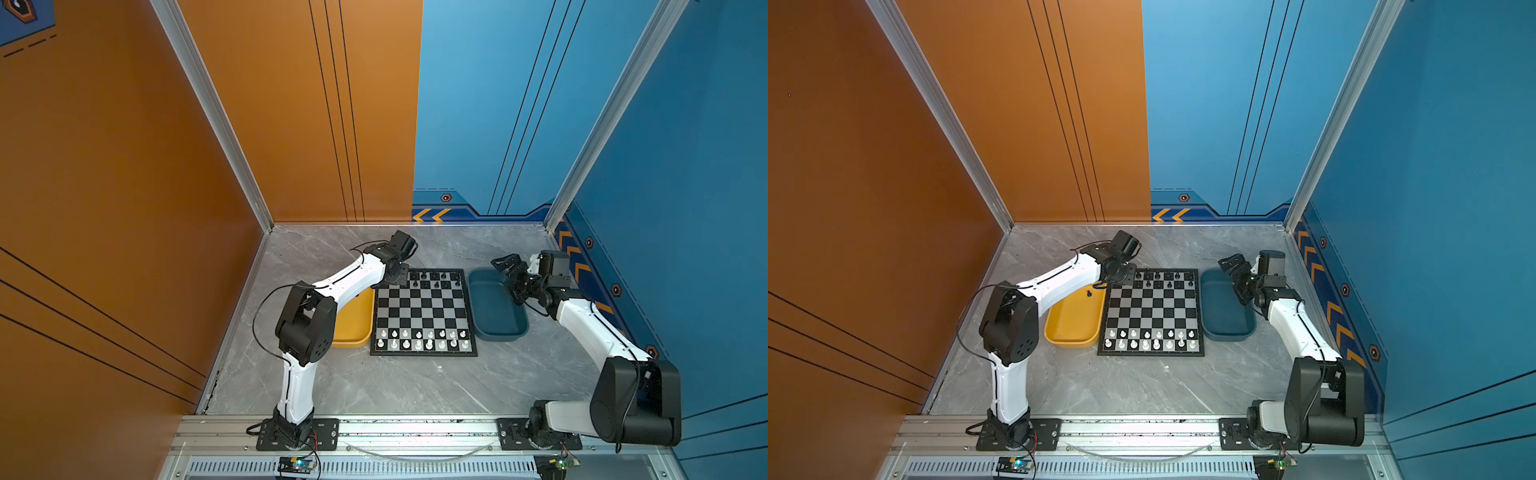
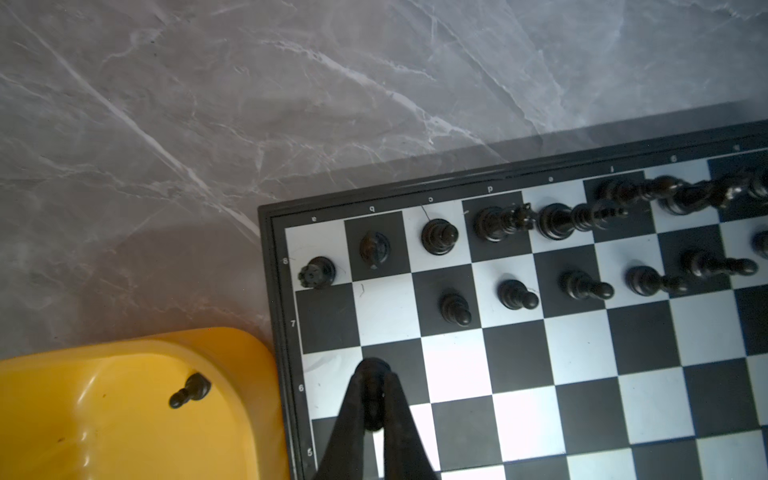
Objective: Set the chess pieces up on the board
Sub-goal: 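Lift the black pawn and carry it over the board's far rows, then lower the black pawn onto the second row beside the other pawns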
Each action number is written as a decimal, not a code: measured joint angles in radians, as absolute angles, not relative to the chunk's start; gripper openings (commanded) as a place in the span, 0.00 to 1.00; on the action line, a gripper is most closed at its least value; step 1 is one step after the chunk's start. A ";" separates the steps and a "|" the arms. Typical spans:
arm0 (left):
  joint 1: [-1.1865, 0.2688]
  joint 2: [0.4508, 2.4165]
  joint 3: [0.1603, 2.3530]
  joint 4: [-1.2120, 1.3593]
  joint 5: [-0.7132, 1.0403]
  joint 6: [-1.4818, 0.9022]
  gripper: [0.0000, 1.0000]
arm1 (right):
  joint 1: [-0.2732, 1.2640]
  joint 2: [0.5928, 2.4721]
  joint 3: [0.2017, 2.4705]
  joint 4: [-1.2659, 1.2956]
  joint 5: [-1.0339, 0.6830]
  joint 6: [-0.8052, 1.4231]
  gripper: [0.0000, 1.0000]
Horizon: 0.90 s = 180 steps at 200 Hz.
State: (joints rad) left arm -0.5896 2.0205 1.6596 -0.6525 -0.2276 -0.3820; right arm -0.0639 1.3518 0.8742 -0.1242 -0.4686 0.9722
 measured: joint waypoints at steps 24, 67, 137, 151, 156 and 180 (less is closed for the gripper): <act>-0.599 2.056 1.685 -0.656 -0.224 -0.383 0.05 | -0.070 1.352 0.874 -0.124 -0.469 0.972 1.00; -0.603 2.119 1.731 -0.654 -0.223 -0.386 0.05 | -0.073 1.352 0.874 -0.124 -0.472 0.972 1.00; -0.603 2.160 1.737 -0.656 -0.225 -0.389 0.05 | -0.084 1.352 0.874 -0.124 -0.472 0.972 1.00; -0.603 2.169 1.747 -0.655 -0.228 -0.389 0.05 | -0.084 1.352 0.874 -0.124 -0.472 0.972 1.00; -0.603 2.173 1.752 -0.655 -0.228 -0.389 0.05 | -0.084 1.352 0.874 -0.124 -0.472 0.973 1.00; -0.602 2.182 1.758 -0.655 -0.232 -0.389 0.05 | -0.084 1.352 0.874 -0.124 -0.472 0.973 1.00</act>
